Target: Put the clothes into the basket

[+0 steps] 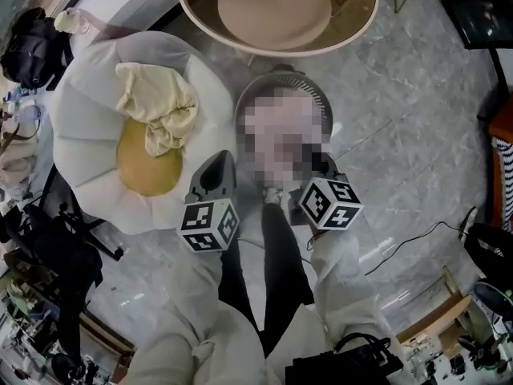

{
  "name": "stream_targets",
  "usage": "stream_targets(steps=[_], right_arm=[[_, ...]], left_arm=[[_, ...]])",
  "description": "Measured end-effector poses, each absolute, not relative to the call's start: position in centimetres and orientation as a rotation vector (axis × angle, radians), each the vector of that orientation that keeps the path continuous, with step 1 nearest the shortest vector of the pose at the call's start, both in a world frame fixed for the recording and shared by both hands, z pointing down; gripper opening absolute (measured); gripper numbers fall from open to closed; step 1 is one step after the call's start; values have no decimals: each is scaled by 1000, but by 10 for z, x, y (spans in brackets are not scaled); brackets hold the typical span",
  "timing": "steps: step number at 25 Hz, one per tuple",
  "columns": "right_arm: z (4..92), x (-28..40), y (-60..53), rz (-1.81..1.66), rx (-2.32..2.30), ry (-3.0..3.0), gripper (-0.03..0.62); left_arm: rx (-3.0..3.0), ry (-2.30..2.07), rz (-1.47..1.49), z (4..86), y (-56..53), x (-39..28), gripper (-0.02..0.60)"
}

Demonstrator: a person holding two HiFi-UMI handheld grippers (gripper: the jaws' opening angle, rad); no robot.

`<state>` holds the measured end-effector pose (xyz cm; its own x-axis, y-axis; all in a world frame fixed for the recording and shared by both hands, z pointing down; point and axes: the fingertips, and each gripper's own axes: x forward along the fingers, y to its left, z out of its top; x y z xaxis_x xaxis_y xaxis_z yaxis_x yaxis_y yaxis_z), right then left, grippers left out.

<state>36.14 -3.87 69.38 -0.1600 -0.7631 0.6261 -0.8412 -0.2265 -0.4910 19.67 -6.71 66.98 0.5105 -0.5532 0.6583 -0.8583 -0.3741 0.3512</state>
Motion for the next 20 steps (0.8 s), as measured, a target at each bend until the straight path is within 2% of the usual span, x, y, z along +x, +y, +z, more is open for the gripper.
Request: stream_targets(steps=[4, 5, 6, 20], right_arm=[[720, 364, -40, 1369, 1937, -1782, 34], [724, 365, -40, 1387, 1943, -1762, 90], [726, 367, -41, 1392, 1957, -1760, 121], [733, 373, -27, 1369, 1973, -1734, 123]], left_arm=[[2056, -1146, 579, 682, -67, 199, 6], [2053, -1146, 579, 684, -67, 200, 6], [2051, -1146, 578, 686, -67, 201, 6], [2048, -1120, 604, 694, -59, 209, 6]])
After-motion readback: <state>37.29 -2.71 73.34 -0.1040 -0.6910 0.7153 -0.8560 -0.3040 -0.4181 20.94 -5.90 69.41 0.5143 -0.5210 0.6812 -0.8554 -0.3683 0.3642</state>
